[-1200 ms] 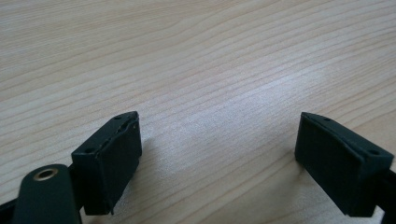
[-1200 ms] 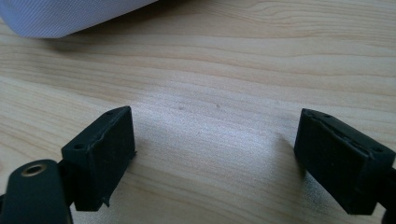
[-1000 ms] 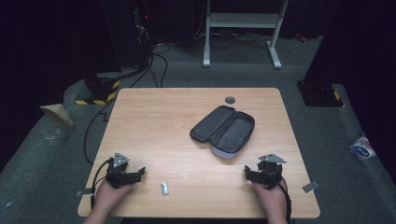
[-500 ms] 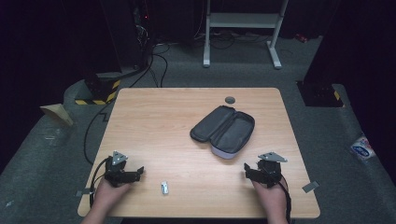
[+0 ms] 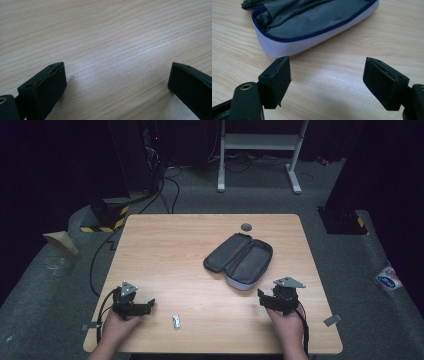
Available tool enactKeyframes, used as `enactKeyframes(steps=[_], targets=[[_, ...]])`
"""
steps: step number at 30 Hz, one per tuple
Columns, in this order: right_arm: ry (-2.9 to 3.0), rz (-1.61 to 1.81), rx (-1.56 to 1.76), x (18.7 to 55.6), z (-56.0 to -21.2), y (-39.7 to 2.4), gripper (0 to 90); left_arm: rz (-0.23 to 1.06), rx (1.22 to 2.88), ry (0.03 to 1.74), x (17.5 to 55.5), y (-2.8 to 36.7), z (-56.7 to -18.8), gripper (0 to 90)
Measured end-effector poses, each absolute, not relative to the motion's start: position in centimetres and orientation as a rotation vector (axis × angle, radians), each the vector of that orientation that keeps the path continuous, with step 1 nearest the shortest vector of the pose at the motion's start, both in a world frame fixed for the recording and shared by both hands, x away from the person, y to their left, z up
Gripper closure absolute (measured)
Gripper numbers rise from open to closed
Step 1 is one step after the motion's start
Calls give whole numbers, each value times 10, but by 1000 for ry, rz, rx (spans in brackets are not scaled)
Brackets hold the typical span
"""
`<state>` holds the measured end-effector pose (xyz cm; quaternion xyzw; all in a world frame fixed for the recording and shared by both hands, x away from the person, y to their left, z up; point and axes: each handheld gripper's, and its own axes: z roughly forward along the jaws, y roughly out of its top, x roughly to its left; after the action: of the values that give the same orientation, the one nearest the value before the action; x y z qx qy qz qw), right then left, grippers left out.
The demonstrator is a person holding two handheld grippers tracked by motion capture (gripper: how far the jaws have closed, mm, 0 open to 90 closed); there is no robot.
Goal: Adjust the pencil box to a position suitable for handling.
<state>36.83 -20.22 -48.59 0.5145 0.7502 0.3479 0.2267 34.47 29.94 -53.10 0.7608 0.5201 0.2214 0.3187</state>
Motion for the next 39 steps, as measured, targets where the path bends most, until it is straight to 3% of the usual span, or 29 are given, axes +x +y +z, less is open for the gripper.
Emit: enactKeyframes(steps=[19, 39], targets=[[2074, 1091, 1299, 388, -461, -170, 277, 583, 2011, 1370, 344, 300, -531, 4], [2175, 1151, 1243, 395, -473, -140, 316, 596, 1988, 1393, 337, 298, -531, 31]])
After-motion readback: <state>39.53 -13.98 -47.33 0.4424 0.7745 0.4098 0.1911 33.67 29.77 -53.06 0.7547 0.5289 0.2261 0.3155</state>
